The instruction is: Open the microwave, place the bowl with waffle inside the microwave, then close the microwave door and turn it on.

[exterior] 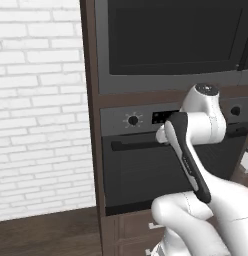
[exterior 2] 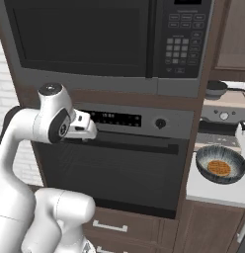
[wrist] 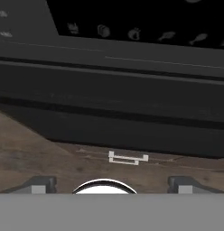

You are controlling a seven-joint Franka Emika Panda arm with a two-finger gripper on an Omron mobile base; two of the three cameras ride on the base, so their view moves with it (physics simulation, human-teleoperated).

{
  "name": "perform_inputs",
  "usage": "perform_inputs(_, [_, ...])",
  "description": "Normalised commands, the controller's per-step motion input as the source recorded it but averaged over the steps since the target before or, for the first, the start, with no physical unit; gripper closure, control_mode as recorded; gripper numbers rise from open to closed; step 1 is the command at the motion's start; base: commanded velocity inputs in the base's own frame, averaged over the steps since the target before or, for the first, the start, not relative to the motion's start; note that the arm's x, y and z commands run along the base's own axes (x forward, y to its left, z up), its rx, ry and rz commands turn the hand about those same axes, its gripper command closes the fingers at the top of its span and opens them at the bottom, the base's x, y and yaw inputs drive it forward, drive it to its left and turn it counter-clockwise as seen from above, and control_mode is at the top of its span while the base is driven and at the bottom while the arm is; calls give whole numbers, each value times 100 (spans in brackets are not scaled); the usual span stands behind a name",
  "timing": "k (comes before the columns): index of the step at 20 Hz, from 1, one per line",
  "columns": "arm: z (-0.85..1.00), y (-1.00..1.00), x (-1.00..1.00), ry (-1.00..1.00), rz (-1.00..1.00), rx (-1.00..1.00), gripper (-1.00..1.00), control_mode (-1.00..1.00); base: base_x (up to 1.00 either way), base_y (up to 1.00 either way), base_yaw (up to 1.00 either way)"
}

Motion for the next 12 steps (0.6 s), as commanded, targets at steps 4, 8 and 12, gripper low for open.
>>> perform_inputs(4, [-19, 1, -24, -4, 0, -7, -100, 100, -6, 0, 0])
perform_inputs(8, [0, 0, 0, 0, 0, 0, -100, 100, -15, -3, 0])
perform_inputs(12, [0, 0, 0, 0, 0, 0, -100, 100, -9, -28, 2])
